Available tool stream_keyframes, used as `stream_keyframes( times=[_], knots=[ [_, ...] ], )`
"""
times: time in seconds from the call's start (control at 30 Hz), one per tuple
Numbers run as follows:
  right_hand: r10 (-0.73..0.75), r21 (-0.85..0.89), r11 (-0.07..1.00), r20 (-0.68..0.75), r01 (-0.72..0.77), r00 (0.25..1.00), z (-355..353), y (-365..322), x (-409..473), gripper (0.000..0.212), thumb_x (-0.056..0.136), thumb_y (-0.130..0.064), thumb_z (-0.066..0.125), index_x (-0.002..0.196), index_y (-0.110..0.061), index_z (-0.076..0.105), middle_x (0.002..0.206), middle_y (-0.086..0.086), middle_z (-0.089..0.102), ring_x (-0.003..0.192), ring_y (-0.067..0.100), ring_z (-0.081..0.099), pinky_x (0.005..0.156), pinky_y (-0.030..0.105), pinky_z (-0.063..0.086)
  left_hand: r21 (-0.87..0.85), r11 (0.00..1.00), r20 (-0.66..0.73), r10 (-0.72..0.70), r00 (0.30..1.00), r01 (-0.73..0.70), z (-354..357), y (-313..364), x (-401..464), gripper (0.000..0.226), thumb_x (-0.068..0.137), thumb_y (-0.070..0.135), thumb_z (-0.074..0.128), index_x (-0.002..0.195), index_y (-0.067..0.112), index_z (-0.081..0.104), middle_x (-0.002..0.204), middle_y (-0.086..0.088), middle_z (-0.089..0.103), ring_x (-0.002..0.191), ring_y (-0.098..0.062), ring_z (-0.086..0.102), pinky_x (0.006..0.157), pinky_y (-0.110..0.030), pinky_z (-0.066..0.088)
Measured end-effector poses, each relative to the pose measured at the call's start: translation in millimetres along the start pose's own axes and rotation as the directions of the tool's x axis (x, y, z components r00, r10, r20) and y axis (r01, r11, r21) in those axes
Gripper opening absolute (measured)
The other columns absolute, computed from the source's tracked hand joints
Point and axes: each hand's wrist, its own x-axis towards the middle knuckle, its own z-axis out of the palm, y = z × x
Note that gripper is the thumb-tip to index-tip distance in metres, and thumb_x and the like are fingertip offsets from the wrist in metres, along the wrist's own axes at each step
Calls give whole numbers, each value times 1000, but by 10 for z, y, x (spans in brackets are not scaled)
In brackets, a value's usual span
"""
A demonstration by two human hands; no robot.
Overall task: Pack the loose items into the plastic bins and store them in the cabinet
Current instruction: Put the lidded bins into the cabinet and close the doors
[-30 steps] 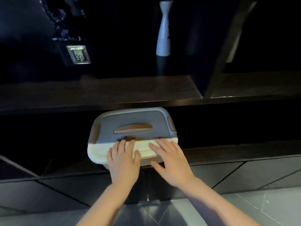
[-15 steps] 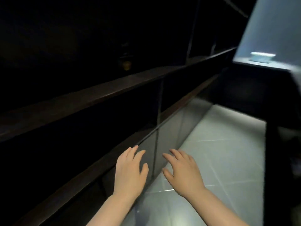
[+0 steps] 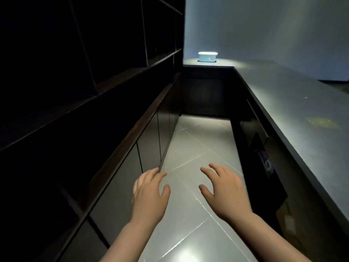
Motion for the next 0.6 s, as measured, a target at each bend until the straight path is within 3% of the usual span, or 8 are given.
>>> stream_keyframes(
  times=[0.27,0.6],
  knots=[
    [103,-69,992,-21,-104,994,111,375,1617,50,92,-49,42,139,-35,39,147,-10,35,135,11,29,106,27,24,7,990,71,137,988,-138,489,69,1992,37,91,32,49,127,31,53,141,11,43,133,-7,29,111,-27,14],
    [176,-93,979,-44,-179,983,371,1550,3524,52,92,-47,45,141,-34,37,149,-8,33,138,13,26,110,30,20,-55,976,60,213,975,-210,1676,598,4065,37,89,30,52,126,31,54,139,11,45,132,-9,32,109,-25,16]
  ],
)
